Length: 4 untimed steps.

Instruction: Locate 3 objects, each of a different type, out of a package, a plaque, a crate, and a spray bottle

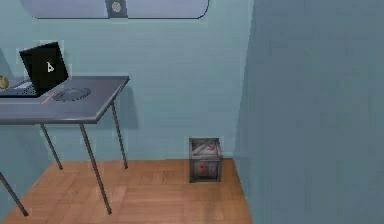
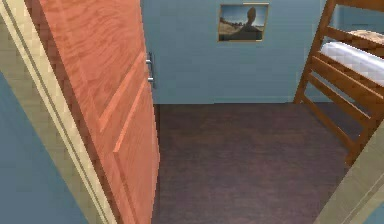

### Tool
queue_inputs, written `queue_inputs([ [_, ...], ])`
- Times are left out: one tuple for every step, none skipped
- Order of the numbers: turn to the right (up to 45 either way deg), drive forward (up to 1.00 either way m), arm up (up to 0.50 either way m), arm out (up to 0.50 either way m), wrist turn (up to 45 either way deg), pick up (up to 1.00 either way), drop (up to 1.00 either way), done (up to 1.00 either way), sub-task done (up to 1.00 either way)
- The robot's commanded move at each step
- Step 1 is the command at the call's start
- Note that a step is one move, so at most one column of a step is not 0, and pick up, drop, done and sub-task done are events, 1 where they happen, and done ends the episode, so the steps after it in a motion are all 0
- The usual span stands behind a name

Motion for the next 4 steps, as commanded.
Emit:
queue_inputs([
  [-3.0,0.00,0.00,0.00,0.0,0.00,0.00,0.00,0.00],
  [0.0,0.40,0.00,0.00,0.0,0.00,0.00,0.00,0.00],
  [-45.0,0.00,0.00,0.00,0.0,0.00,0.00,0.00,0.00],
  [-12.0,0.00,0.00,0.00,0.0,0.00,0.00,0.00,0.00],
])
